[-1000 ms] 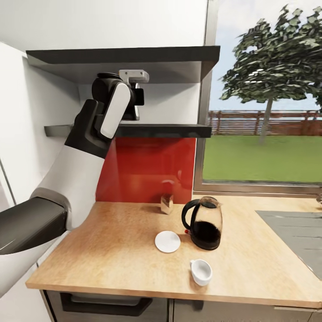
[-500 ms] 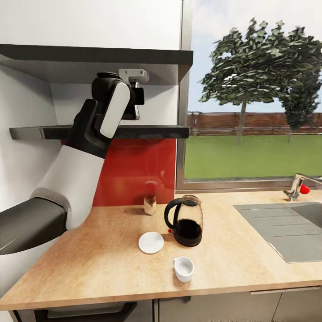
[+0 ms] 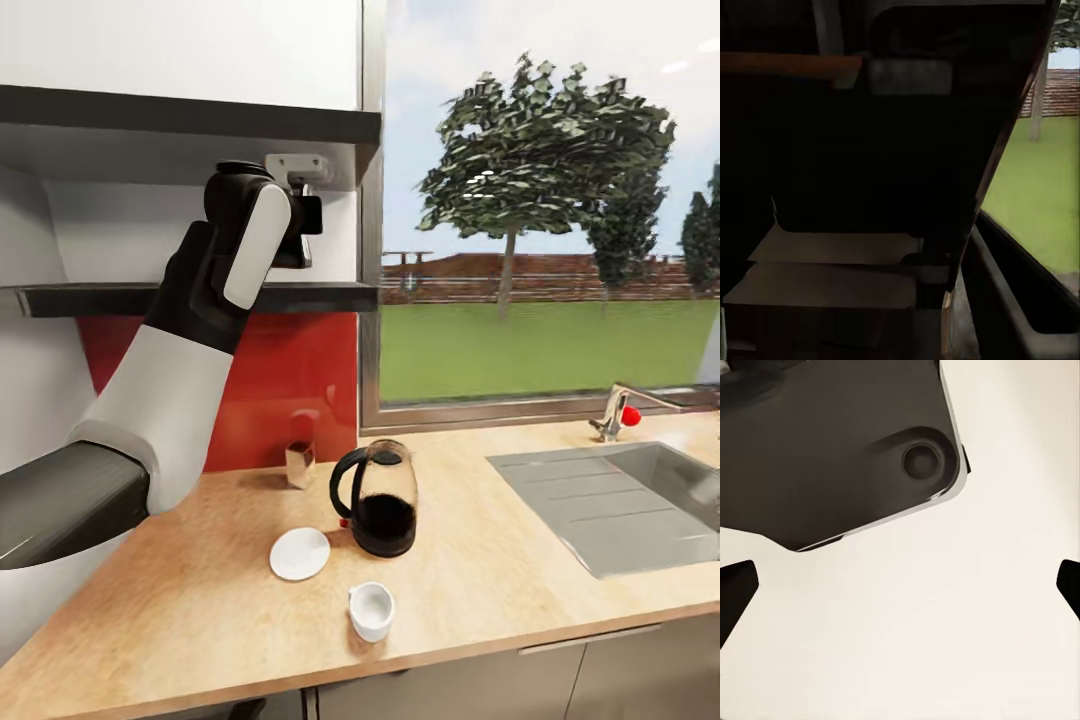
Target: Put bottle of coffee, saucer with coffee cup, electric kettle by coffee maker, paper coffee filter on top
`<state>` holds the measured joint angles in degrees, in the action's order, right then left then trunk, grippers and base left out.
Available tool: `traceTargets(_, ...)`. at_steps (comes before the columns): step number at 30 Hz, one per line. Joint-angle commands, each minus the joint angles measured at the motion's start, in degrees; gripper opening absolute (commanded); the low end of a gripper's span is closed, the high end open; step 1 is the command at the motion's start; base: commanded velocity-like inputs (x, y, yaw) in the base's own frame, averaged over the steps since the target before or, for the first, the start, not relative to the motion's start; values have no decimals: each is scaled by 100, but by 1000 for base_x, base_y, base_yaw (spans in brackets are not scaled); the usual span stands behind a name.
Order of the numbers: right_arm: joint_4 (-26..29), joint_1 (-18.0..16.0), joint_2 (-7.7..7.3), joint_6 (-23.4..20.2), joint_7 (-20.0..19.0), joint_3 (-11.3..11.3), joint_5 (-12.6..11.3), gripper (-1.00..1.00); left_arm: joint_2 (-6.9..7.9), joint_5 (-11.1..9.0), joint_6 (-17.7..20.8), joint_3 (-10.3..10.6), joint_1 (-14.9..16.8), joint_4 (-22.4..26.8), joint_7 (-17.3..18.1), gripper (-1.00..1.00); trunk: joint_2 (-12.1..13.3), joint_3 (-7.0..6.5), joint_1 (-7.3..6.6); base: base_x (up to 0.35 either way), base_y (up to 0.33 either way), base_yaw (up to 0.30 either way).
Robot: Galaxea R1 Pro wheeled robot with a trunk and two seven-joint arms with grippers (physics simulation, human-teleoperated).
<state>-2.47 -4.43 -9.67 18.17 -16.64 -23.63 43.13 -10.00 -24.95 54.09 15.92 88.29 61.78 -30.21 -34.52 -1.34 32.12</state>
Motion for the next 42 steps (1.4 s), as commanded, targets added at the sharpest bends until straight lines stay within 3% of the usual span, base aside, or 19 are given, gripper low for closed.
traceTargets(1, -14, -5, 0, 25, -5, -1, 9, 100, 0, -36, 14, 9, 4, 1, -46, -100, -3, 1, 4, 178, -234, -36)
traceTargets(21, -21, -5, 0, 20, -6, -1, 11, 100, 0, -36, 14, 7, 4, -1, -45, -100, -3, 1, 4, -22, -180, -152)
traceTargets(42, -17, -5, 0, 20, -6, -1, 9, 100, 0, -67, 6, 33, 0, -1, -25, -100, -3, 1, 4, -2, -10, -252)
